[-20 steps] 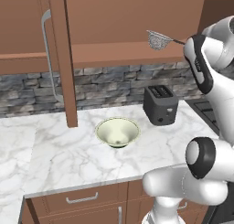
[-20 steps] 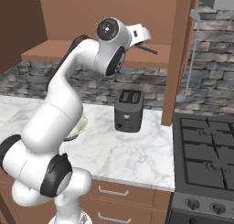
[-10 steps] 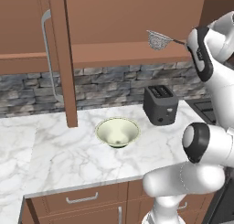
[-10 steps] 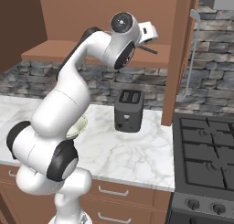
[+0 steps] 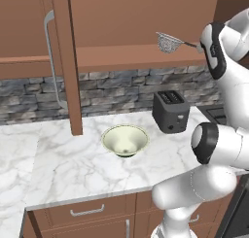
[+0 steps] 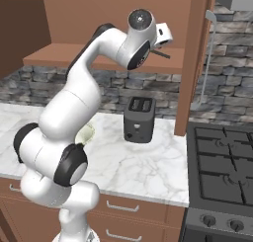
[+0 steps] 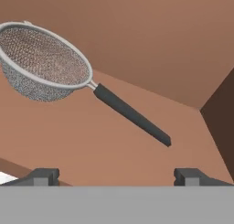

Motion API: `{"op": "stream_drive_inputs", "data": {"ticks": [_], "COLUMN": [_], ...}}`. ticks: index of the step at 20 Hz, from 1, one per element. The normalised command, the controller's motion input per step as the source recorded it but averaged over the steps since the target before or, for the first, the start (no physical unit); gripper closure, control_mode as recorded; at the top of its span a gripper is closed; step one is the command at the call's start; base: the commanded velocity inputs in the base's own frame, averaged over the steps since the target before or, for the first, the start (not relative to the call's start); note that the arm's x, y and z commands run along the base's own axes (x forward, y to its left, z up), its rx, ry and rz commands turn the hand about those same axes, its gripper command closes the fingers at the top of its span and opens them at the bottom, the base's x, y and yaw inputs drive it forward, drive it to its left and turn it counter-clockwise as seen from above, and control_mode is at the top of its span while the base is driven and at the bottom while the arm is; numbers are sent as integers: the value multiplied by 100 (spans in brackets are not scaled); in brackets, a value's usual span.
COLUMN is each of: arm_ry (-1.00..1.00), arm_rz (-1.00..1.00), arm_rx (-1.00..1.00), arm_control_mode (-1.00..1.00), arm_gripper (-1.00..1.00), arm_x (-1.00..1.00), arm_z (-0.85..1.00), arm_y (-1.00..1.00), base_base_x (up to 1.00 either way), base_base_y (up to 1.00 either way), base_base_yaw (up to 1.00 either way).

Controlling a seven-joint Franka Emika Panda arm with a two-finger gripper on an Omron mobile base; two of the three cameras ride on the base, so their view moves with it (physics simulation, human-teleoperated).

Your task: Open the cabinet and setup a tea strainer by placing it in the bowl upright.

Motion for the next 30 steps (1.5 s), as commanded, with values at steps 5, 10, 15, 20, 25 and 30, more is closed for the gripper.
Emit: {"op": "stream_drive_inputs", "data": {"ticks": [5, 10, 15, 20, 25, 30], "arm_ry": [1, 0, 2, 10, 12, 1], "arm_rz": [0, 0, 0, 0, 0, 2], "arm_rx": [0, 0, 1, 1, 2, 0], "arm_control_mode": [-100, -100, -100, -100, -100, -100], "arm_gripper": [-100, -100, -100, -100, -100, -100], "arm_x": [11, 18, 30, 35, 26, 24], "arm_z": [-7, -12, -2, 0, 0, -2], "arm_y": [3, 10, 2, -1, -4, -5], "base_base_x": [0, 0, 0, 0, 0, 0], "base_base_y": [0, 0, 0, 0, 0, 0], "base_base_yaw": [0, 0, 0, 0, 0, 0]}}
